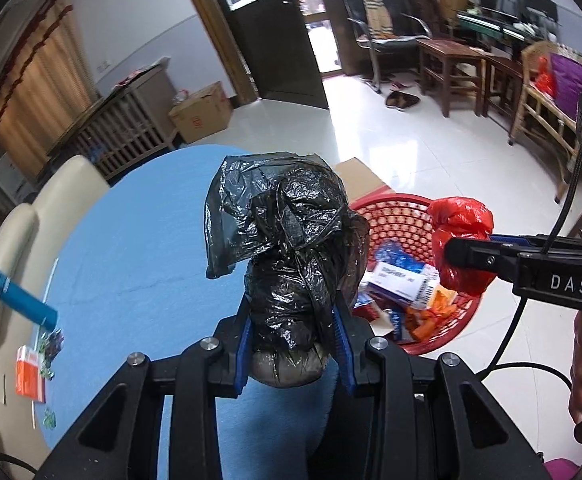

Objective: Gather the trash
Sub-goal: 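Lift and carry the black bag and red bag with both tools toward the wastebasket, then open both tools over the wastebasket, dropping the black and red bags inside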

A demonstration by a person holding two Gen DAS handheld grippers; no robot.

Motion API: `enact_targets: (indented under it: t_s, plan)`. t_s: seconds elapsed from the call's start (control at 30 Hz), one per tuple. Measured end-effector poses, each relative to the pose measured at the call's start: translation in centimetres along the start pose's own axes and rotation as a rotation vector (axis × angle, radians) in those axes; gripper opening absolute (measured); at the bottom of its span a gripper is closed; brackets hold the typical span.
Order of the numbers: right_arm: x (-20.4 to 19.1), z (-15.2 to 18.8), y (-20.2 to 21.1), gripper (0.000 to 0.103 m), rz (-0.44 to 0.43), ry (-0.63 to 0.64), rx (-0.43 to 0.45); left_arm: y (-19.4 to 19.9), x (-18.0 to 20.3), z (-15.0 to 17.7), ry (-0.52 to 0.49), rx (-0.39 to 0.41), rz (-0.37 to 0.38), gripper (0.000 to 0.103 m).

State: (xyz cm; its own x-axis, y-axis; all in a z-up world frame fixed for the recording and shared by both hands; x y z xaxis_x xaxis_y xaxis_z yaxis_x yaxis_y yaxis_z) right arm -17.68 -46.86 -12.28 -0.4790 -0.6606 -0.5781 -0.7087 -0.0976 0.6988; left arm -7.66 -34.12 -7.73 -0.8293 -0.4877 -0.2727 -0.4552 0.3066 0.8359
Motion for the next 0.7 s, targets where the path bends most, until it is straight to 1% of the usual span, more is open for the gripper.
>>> enact_targets:
  t_s: [0.1,0.17,0.2,0.37,0.47,0.57,0.63,0.67,0.7]
  plan:
    - [1.7,0.0,0.4,0.046,0.013,-0.034,0.008,-0.8,1.2,-0.5,-0.02,-0.018,0.05,0.037]
    - [2.8,0.1,0.6,0.047,0.022,-0.059,0.01,-1.5,2.1,-0.7,-0.032,-0.041,0.098,0.037]
    - [3.5,0.1,0.7,0.047,0.027,-0.074,0.011,-2.0,2.5,-0.8,-0.034,-0.056,0.137,0.037]
    - [6.1,0.2,0.6,0.048,0.051,-0.135,0.01,-4.2,4.2,-1.0,-0.036,-0.124,0.256,0.038]
    - [7.5,0.4,0.1,0.048,0.066,-0.173,0.002,-5.7,5.2,-0.9,-0.033,-0.169,0.308,0.04]
    - [8.7,0.5,-0.6,0.051,0.072,-0.215,-0.014,-6.8,5.8,-0.9,-0.034,-0.191,0.315,0.042]
    - [9.3,0.5,-1.1,0.054,0.065,-0.242,-0.024,-7.0,5.9,-0.6,-0.034,-0.196,0.308,0.048]
    - [9.5,0.5,-1.3,0.058,0.055,-0.253,-0.027,-7.1,5.8,-0.6,-0.03,-0.193,0.302,0.051]
    - [9.8,0.5,-1.5,0.059,0.049,-0.264,-0.029,-7.1,5.5,-0.6,-0.028,-0.186,0.292,0.052]
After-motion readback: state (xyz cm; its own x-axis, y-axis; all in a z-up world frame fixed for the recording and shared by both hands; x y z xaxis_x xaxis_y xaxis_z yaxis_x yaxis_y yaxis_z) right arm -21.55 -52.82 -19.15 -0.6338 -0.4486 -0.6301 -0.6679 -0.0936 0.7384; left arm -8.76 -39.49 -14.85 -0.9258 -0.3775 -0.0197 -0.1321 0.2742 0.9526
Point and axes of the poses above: each gripper's, at about its wrist camera, not at the fingertips, and y roughly against the way its jaws point, x to its right, z to its underside, the point moved 4 cm from there along -y, roughly the way its jaws point, and after that the axes turned 6 degrees about -x, right-handed, at the moved point
